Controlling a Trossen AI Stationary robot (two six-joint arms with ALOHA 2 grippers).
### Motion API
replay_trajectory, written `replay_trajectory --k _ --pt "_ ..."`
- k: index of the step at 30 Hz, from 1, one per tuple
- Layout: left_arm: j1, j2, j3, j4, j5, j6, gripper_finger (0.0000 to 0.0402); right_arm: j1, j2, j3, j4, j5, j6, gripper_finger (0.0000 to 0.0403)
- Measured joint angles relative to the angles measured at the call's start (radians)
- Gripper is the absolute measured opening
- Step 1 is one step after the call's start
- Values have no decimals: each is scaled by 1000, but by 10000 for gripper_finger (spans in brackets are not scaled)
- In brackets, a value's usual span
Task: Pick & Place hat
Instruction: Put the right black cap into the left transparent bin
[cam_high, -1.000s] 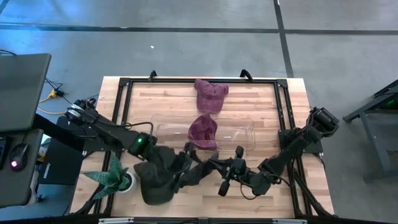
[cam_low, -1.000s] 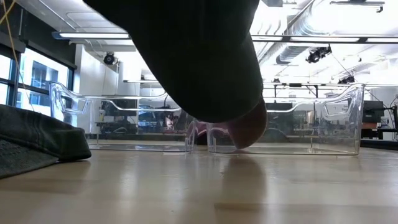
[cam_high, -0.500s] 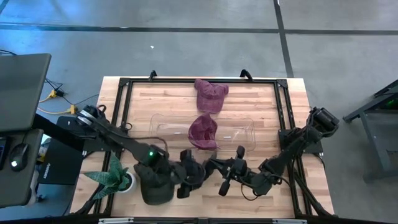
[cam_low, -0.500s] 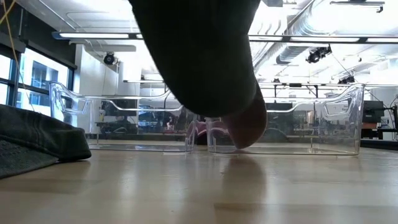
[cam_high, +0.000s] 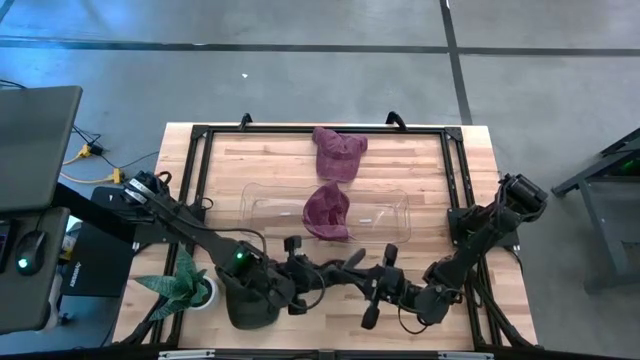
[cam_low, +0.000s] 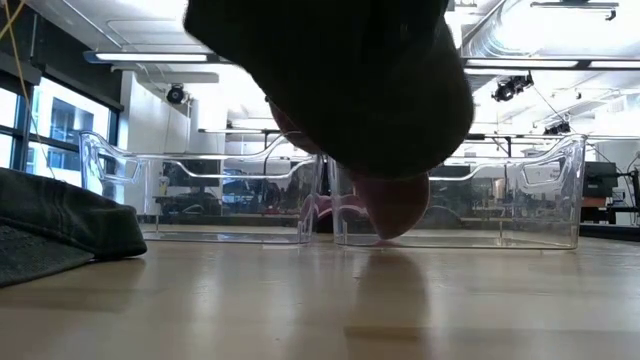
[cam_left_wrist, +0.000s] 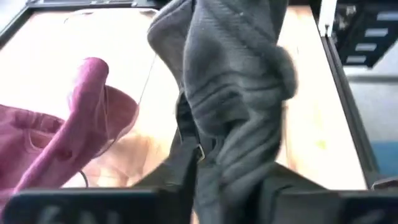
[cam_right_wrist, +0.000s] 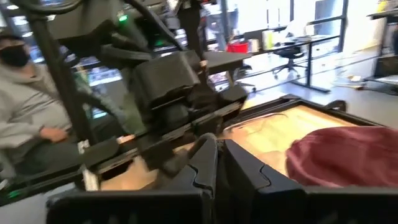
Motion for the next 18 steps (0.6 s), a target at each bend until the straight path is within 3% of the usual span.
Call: replay_trajectory --k 4,10,13,18 --pt "0 0 0 3 72 135 11 -2 0 0 -53 -99 34 27" --pt "-40 -34 0 0 185 378 11 -2 -1 0 -103 -331 -44 65" --pt "-63 -52 2 -16 265 460 3 -7 -21 0 -132 -416 -75 109" --pt "-73 -73 0 -39 297 483 4 -50 -103 18 -315 -579 -28 210"
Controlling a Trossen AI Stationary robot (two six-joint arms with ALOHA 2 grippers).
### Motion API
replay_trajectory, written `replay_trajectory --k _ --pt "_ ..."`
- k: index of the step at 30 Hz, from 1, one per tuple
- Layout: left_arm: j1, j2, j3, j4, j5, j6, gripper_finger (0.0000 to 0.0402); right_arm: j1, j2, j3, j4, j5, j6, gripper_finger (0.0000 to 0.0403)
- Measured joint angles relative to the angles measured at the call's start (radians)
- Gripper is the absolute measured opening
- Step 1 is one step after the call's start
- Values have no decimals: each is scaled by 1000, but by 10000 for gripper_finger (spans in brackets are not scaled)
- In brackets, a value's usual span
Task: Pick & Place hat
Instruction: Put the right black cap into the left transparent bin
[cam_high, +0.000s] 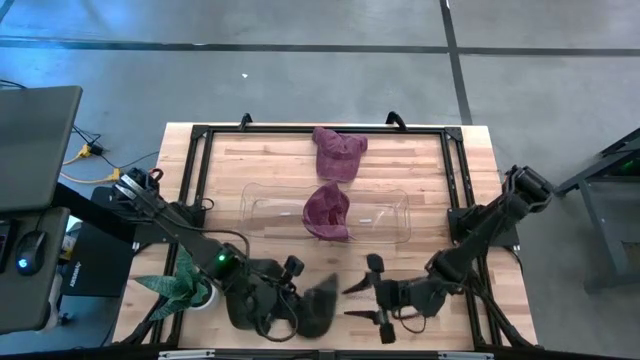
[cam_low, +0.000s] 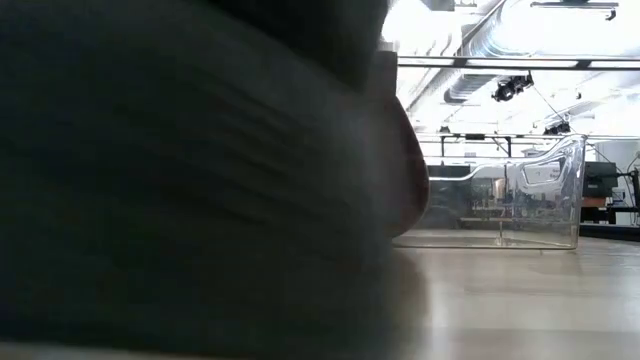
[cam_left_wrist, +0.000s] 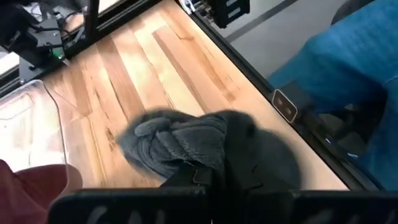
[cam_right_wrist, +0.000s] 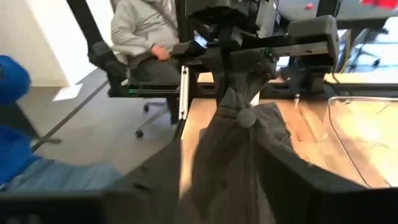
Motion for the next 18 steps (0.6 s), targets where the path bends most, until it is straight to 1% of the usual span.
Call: replay_trajectory --k 3,6,8,10,12,15,18 --pt "1 -6 0 -23 19 0 1 -46 -11 26 -54 -101 -26 266" --pt "3 -11 1 -19 38 -1 1 -107 4 45 -95 -169 -57 300" --pt "3 -11 0 -22 40 5 1 -156 11 46 -129 -221 -63 306" --pt "3 -10 0 -19 56 21 1 -207 12 45 -152 -301 -90 308" --pt "3 -10 0 -19 79 35 1 -255 12 45 -147 -409 -109 309" --pt "2 -10 0 -14 96 54 1 -322 16 45 -116 -612 -112 309" --pt "2 -10 0 -14 94 66 1 -367 59 47 -47 -745 -118 309"
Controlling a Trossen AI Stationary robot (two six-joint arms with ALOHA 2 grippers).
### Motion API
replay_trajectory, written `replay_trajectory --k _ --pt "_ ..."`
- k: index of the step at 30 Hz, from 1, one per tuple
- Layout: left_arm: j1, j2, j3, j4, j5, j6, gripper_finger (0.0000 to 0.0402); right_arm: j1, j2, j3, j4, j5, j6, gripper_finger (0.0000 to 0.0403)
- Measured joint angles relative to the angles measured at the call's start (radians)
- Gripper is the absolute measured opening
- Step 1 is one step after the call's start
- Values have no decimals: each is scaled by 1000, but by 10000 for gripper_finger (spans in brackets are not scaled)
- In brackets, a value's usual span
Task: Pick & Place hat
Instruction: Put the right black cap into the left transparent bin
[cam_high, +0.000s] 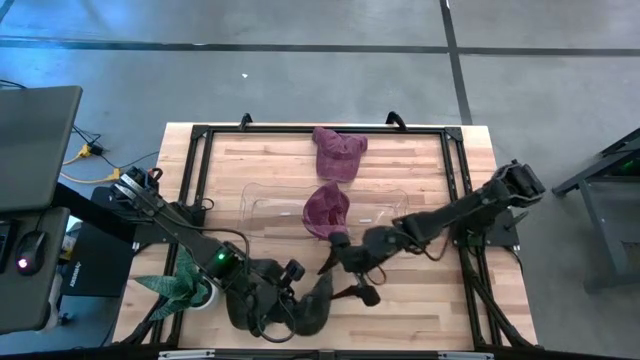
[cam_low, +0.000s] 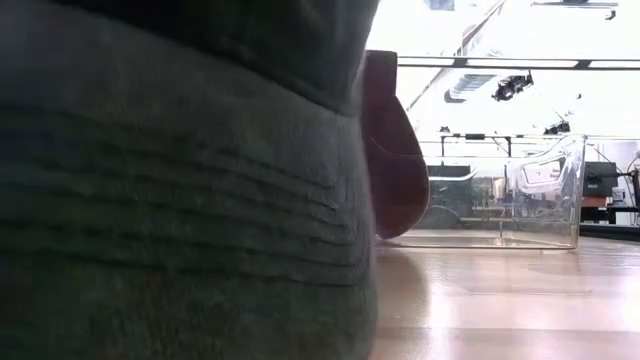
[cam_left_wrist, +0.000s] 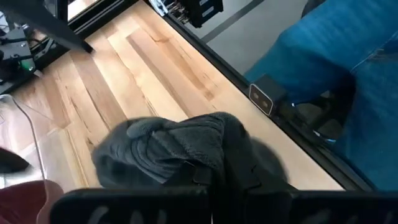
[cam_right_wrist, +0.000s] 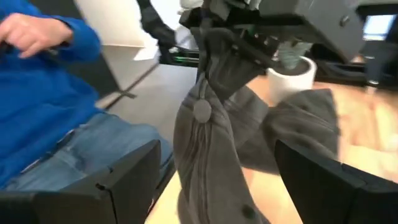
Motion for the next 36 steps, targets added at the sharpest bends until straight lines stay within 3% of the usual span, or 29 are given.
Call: replay_trajectory --k 4,11,15,18,21,25,30,36 --pt "0 0 0 -7 -6 8 1 -30 100 -1 95 -133 -2 309" --pt "0 0 0 -17 -8 7 1 -28 160 -2 145 -239 13 300" --pt "0 0 0 -26 -8 7 1 -6 159 -2 237 -351 93 260" --pt "0 1 0 -23 -8 7 1 11 159 -2 254 -381 119 202" --pt "7 1 0 -3 6 11 1 30 159 -2 255 -366 121 121" --pt "44 1 0 19 115 24 15 57 159 -2 255 -287 111 18" --pt "107 1 0 30 268 18 83 80 125 2 227 -172 126 25" --pt "175 1 0 67 417 -19 201 109 107 46 25 5 100 8"
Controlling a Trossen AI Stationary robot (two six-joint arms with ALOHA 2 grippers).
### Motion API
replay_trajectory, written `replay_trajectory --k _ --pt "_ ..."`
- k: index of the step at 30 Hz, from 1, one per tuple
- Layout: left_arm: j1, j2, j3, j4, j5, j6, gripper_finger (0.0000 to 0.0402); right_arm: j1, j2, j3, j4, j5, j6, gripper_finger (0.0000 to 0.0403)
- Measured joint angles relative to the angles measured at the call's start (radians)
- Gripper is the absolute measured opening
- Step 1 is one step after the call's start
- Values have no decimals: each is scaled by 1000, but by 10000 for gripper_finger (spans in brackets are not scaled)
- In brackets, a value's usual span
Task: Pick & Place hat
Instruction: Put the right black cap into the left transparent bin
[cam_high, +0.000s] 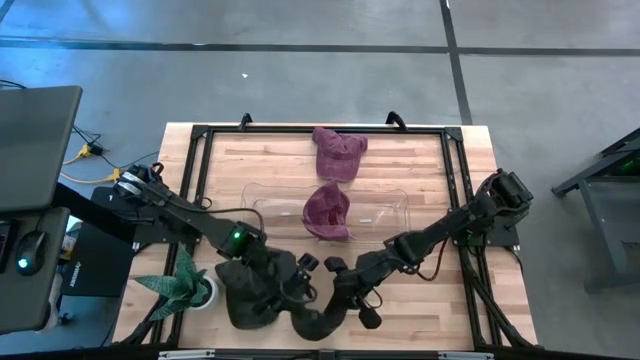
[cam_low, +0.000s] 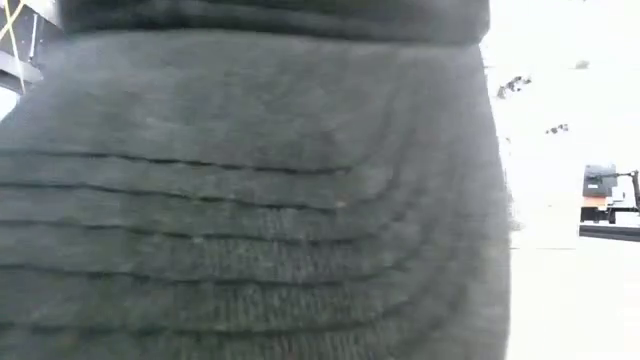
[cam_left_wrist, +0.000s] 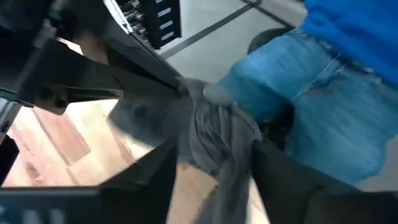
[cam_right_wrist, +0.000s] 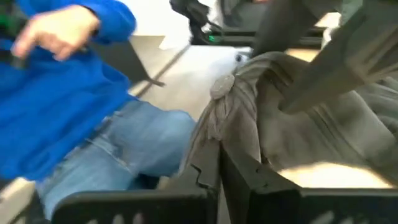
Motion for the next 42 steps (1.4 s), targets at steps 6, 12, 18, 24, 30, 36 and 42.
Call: replay_trajectory --k 6,12,18,24,30,36,42 --pt "14 0 1 14 125 -1 269 43 0 9 -19 35 -3 4" --pt "-27 24 -2 -30 74 -49 274 94 0 9 -20 97 19 2" --pt "-30 52 -1 3 -170 -106 275 111 0 9 -18 122 21 2" --pt "-4 49 0 83 -172 -68 275 111 0 9 -18 113 12 2" --pt "29 85 4 129 76 -74 275 112 0 9 -17 113 -12 1" --pt "35 178 4 151 189 -114 275 124 0 9 -17 112 -12 1" --pt "20 214 1 246 320 -127 227 146 0 9 -16 114 -8 6"
